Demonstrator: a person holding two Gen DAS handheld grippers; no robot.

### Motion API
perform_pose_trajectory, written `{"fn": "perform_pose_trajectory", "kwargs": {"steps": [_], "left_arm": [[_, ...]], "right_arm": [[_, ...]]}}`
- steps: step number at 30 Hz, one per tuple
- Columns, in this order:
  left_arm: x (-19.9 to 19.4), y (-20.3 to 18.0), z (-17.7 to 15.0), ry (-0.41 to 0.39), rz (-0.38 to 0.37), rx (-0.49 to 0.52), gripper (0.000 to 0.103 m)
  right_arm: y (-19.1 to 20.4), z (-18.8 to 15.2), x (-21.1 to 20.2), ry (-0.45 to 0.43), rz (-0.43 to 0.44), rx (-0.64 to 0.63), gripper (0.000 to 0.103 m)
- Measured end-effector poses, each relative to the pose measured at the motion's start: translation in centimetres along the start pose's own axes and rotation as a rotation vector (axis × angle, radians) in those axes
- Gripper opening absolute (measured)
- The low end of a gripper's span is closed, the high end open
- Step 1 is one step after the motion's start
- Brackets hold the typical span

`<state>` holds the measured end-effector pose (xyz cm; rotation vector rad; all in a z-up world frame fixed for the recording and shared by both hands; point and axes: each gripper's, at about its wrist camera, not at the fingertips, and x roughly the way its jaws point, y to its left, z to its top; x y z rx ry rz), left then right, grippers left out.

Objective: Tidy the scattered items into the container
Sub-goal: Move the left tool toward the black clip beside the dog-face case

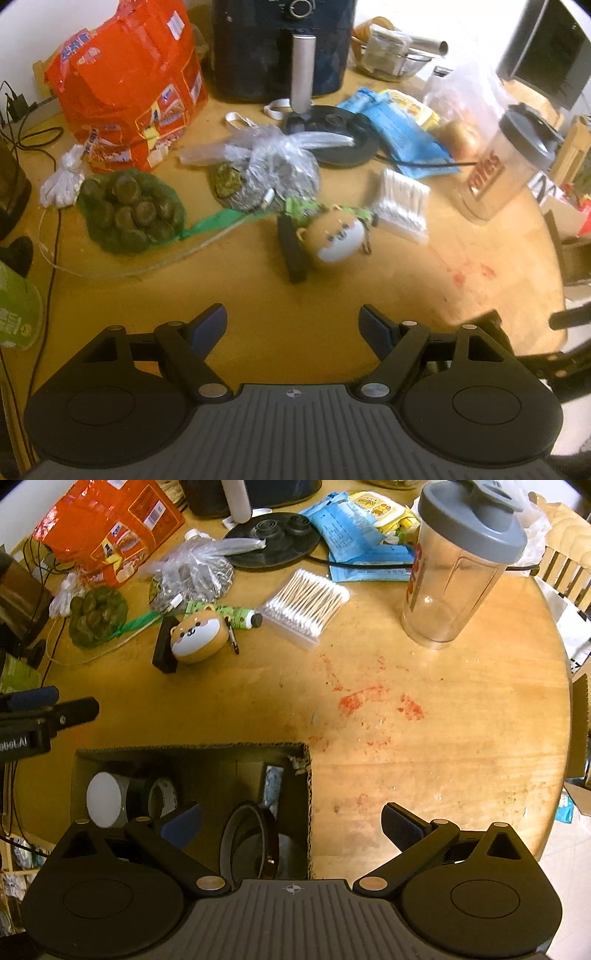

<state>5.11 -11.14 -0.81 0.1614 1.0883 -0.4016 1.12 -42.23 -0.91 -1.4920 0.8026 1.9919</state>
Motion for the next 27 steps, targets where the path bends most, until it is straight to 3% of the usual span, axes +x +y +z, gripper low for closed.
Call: {"fn": "perform_pose_trajectory", "kwargs": {"steps": [27], "left_arm": [[6.8,1.2,3.5,0.029,0.021,0.015,0.078]], "right_arm": [[-1.2,2.9,-0.5,-0.067,-0.037,0.036,0.103]]}}
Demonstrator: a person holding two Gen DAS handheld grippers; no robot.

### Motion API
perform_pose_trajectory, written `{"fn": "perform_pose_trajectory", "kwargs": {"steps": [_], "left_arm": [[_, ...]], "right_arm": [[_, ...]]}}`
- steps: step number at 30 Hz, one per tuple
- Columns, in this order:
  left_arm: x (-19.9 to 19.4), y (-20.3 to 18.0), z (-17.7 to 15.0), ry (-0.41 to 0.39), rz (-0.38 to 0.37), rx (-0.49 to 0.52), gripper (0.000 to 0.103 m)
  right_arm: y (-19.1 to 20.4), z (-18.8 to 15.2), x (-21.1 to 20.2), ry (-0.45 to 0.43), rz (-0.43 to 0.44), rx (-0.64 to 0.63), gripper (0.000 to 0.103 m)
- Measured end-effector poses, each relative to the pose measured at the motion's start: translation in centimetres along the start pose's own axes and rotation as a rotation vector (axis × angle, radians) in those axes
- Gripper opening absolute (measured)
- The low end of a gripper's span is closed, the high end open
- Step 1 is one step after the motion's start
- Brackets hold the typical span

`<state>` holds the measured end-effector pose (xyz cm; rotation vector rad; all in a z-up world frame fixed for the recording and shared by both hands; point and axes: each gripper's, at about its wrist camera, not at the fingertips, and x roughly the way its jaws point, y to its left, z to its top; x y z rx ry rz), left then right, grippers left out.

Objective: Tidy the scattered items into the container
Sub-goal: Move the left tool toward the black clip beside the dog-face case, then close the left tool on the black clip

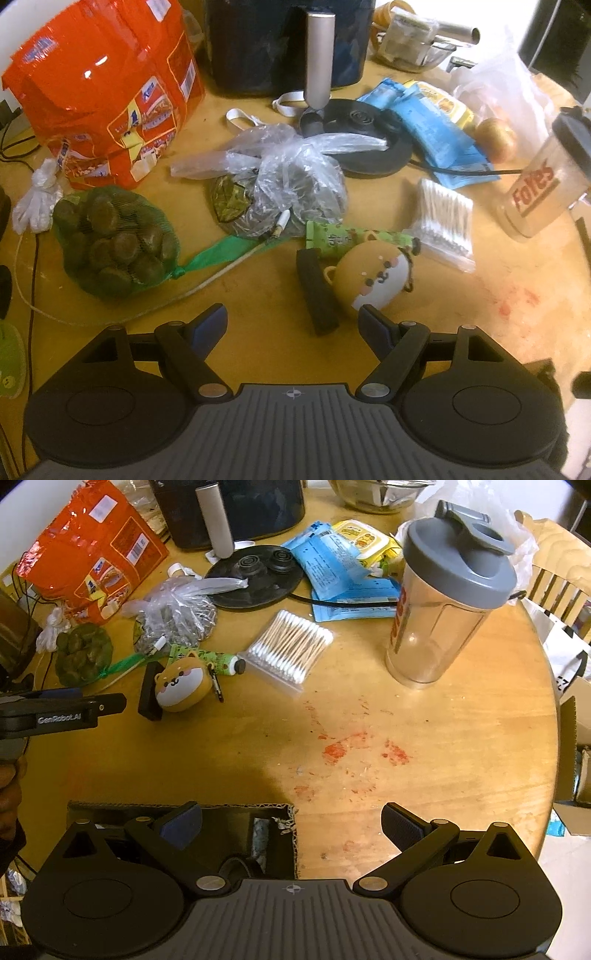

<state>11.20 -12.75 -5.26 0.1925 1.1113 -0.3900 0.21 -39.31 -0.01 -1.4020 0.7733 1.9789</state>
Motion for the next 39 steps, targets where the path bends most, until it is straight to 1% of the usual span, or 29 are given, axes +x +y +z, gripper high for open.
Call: {"fn": "perform_pose_trajectory", "kwargs": {"steps": [6,17,19,20,21,25,31,33,35,37,39], "left_arm": [[1.6,0.5,0.7,0.013,0.006,-0.027,0.078],[4.4,0.5,1.3,0.057,0.063,-0.043,0.077],[4.8,0.6,1.5,0.075,0.062,-0.054,0.075],[4.9,0.6,1.5,0.080,0.054,-0.062,0.069],[5.1,0.6,1.5,0.085,0.047,-0.065,0.068],[5.6,0.3,1.5,0.098,0.034,-0.060,0.067],[6.1,-0.3,1.5,0.096,0.039,-0.046,0.060],[6.2,-0.4,1.5,0.091,0.038,-0.039,0.050],[6.2,-0.5,1.5,0.083,0.039,-0.030,0.046],[6.2,-0.8,1.4,0.067,0.040,-0.006,0.039],[6.2,-1.1,1.4,0.053,0.045,0.019,0.023]], "right_arm": [[-0.7,-0.2,0.0,0.004,-0.018,0.023,0.103],[-2.1,-0.8,-0.3,0.009,-0.053,0.057,0.103],[-2.3,-0.9,-0.4,0.011,-0.059,0.066,0.103],[-2.5,-1.0,-0.4,0.012,-0.061,0.070,0.103],[-2.6,-1.1,-0.4,0.013,-0.062,0.073,0.103],[-3.0,-1.3,-0.5,0.015,-0.068,0.081,0.103],[-3.4,-1.5,-0.4,0.020,-0.076,0.089,0.103],[-3.5,-1.5,-0.4,0.023,-0.078,0.092,0.103],[-3.7,-1.6,-0.3,0.025,-0.079,0.093,0.103],[-3.8,-1.7,-0.3,0.026,-0.080,0.093,0.103],[-3.9,-1.7,-0.3,0.026,-0.080,0.093,0.103]]}}
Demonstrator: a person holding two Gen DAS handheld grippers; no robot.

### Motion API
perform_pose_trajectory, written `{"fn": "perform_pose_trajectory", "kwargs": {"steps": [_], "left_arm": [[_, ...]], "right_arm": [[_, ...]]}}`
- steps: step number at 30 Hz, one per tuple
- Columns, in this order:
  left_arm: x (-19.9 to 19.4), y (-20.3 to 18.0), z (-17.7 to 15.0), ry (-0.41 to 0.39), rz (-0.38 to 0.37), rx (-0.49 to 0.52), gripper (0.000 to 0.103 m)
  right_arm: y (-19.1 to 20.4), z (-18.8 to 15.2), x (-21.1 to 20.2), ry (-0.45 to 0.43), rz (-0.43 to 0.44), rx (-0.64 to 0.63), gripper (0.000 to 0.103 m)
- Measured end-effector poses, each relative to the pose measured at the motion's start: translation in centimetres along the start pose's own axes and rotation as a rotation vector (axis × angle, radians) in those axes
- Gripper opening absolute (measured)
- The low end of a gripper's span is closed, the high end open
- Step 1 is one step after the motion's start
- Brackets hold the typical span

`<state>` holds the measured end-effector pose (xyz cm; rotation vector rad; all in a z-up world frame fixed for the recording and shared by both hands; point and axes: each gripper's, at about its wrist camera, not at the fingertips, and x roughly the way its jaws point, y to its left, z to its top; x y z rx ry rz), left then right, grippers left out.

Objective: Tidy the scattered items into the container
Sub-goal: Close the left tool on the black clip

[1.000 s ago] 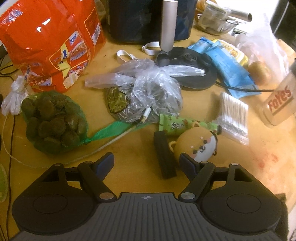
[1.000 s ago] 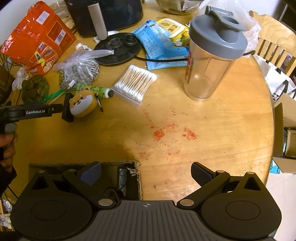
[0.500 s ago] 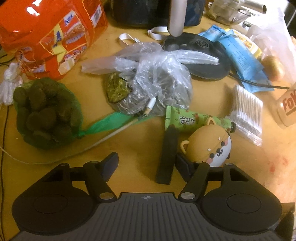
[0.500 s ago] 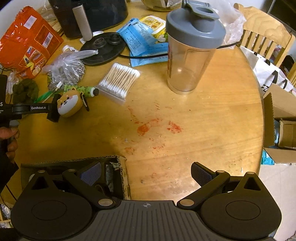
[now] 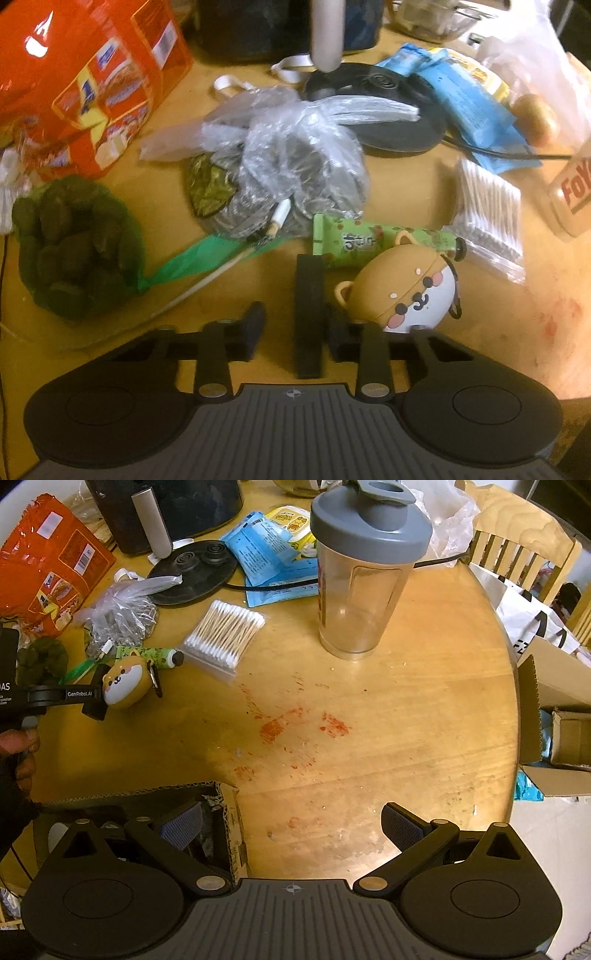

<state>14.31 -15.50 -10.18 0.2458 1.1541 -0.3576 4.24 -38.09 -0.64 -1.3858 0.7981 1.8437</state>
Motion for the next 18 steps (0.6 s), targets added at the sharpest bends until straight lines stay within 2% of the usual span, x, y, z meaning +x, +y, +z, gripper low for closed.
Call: {"fn": "perform_pose_trajectory", "kwargs": {"steps": [2,6,18], "left_arm": [[0.0,-0.2,0.0,-0.008,0.003,0.018,0.015],[-0.1,-0.1,-0.1,-0.010,-0.018,0.016,0.015],[-3.4,0.4,-0.8,-0.085,-0.029,-0.018,0.015]], "right_arm": [[-0.1,0.0,0.0,0.001,0.000,-0.001,0.103],[-0.2,0.0,0.1,0.002,-0.001,-0.005,0.103],[0.2,0.3,0.1,-0.007,0.022,-0.043,0.103]]}}
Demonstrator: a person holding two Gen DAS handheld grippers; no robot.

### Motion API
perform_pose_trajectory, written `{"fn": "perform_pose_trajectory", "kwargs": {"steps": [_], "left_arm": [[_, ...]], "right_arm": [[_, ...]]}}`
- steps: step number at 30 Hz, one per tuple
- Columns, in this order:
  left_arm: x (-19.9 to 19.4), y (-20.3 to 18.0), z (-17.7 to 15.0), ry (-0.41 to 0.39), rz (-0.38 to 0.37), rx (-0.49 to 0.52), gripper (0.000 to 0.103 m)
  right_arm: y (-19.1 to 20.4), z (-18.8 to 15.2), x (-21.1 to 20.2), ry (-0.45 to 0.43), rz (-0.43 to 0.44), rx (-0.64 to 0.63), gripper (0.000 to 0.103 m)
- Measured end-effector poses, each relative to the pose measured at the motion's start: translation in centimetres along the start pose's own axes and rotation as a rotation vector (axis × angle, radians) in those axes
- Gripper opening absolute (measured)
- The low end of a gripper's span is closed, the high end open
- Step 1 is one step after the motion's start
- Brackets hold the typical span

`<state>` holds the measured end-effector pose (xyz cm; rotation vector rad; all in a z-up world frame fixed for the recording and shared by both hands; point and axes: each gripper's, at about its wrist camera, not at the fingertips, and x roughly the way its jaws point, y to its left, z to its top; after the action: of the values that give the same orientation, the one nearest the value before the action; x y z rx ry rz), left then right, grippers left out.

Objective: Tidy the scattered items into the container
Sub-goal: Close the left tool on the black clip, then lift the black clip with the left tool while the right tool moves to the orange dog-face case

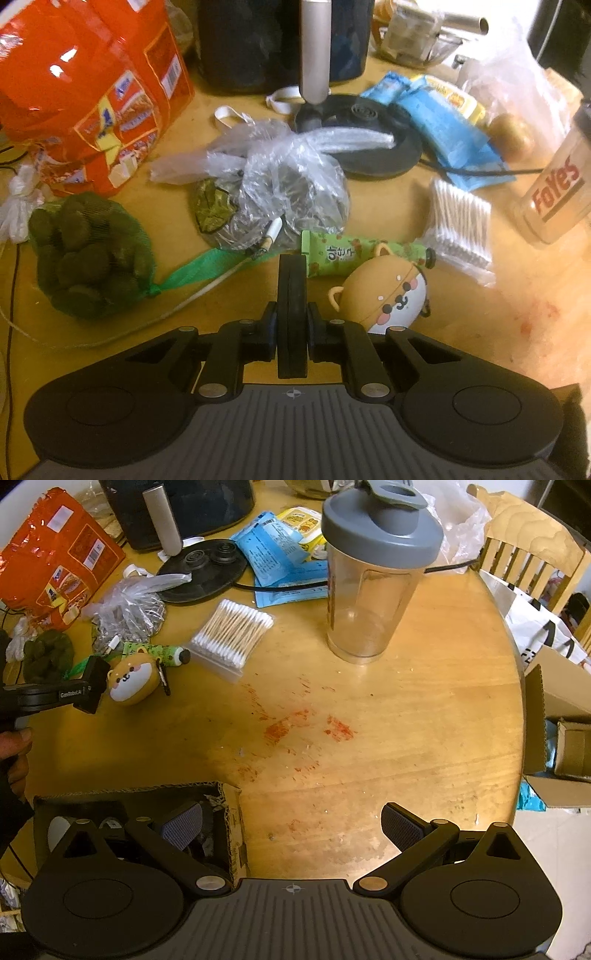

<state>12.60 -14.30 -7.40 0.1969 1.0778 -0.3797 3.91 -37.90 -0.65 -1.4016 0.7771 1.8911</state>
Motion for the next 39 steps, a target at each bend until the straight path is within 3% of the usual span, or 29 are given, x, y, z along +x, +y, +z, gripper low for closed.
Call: {"fn": "perform_pose_trajectory", "kwargs": {"steps": [14,39], "left_arm": [[-5.3,1.7,-1.5,-0.105,-0.051,-0.083,0.015],[-11.1,2.6,-5.8,-0.141,-0.054,-0.236,0.015]], "right_arm": [[2.9,0.8,0.2,-0.012,0.042,-0.096,0.102],[6.9,3.6,1.4,-0.056,0.093,-0.269,0.103]]}}
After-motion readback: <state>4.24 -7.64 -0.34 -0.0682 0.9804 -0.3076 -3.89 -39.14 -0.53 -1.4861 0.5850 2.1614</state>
